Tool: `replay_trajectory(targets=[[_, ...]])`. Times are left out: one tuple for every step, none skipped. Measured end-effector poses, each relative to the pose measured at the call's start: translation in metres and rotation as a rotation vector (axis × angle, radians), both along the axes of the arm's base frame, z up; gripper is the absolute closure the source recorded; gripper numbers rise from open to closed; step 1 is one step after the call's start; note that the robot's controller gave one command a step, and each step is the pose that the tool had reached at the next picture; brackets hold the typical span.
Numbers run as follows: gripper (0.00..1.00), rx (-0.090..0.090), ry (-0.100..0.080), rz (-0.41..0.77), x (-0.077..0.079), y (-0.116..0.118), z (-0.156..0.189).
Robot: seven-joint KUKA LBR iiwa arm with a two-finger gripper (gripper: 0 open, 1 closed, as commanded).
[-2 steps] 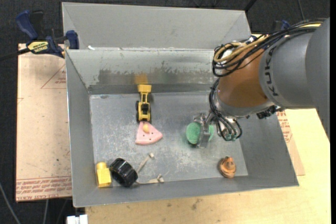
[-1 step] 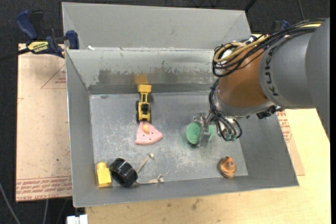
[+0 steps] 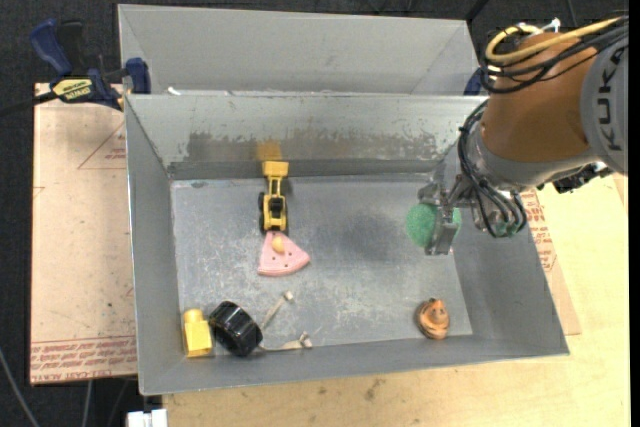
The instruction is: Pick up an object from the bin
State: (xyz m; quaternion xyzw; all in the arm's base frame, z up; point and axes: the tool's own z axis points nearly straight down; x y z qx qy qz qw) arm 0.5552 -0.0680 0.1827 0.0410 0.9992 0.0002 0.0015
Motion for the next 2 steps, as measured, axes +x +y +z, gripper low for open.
replay_trajectory(targets=[[1.0,0.0,0.0,0.001,0.0,0.0,0.0],[1.0,0.001,0.009,0.007,-0.037,-0.003,0.053]])
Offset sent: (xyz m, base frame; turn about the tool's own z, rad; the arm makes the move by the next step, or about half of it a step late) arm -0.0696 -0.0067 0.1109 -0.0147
